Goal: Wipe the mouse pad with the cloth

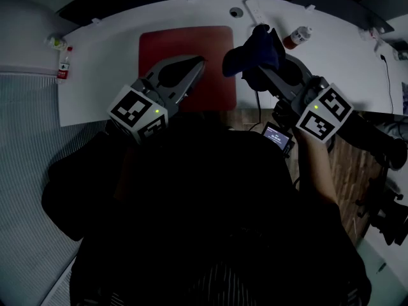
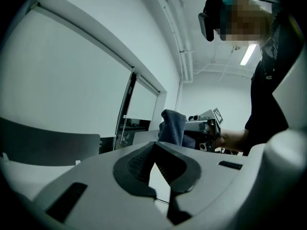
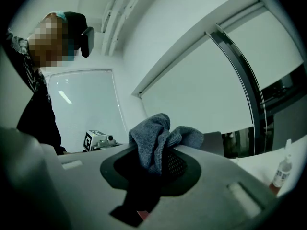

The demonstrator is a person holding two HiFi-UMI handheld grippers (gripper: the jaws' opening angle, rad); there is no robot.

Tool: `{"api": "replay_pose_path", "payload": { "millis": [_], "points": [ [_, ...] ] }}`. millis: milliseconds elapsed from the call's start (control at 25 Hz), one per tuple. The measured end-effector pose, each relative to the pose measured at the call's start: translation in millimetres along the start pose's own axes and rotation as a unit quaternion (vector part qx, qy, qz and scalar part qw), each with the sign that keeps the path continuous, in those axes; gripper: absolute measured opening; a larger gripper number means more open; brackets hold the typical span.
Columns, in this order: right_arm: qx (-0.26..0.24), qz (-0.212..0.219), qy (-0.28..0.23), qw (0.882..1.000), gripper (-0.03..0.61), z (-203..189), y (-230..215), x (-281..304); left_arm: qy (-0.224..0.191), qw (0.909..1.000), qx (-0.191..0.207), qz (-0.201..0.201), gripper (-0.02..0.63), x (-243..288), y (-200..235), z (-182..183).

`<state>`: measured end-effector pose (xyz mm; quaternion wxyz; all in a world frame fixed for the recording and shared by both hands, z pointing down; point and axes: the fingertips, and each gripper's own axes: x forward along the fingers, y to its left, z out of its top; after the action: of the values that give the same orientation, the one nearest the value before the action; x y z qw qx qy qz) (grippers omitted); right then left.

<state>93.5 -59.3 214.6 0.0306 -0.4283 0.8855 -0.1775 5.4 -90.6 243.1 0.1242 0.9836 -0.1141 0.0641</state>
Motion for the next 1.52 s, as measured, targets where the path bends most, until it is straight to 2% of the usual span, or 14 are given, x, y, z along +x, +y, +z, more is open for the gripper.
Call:
{"api": "replay_pose_path", "payload": {
  "millis": [200, 400, 640, 720, 920, 1320, 1400, 1520],
  "points": [
    [-0.008, -0.031, 0.029, 0.999, 0.091, 5.6, -11.5, 49.3, -0.01, 0.9999, -0.01, -0.004, 0.006, -16.3, 55.8, 2.2],
    [0.016, -0.063, 0.059, 0.996, 0.091, -1.2, -30.0, 65.8, 0.022, 0.9993, -0.022, -0.019, 0.006, -13.7, 79.2, -18.1],
    [0.026, -0.067, 0.097, 0.993, 0.091, -11.1, -51.3, 80.6, 0.04, 0.9975, -0.056, -0.016, 0.006, -1.6, 101.7, -50.4],
    [0.028, -0.059, 0.102, 0.993, 0.091, -10.3, -60.1, 83.4, 0.039, 0.9973, -0.063, -0.008, 0.006, 6.4, 105.9, -52.4],
    [0.031, -0.02, 0.106, 0.994, 0.091, -9.6, -79.2, 106.1, 0.042, 0.9975, -0.05, 0.024, 0.006, 12.0, 119.4, -46.6],
    [0.045, 0.023, 0.123, 0.991, 0.091, -24.9, -106.2, 140.1, 0.069, 0.9925, -0.084, 0.057, 0.006, 14.1, 135.8, -71.4],
    [0.046, 0.033, 0.128, 0.99, 0.091, -30.8, -108.6, 142.1, 0.066, 0.9912, -0.098, 0.06, 0.006, 18.4, 137.5, -76.6],
    [0.056, 0.044, 0.136, 0.988, 0.091, -44.2, -112.9, 146.1, 0.045, 0.9862, -0.144, 0.068, 0.006, 26.7, 145.9, -87.7]
  ]
}}
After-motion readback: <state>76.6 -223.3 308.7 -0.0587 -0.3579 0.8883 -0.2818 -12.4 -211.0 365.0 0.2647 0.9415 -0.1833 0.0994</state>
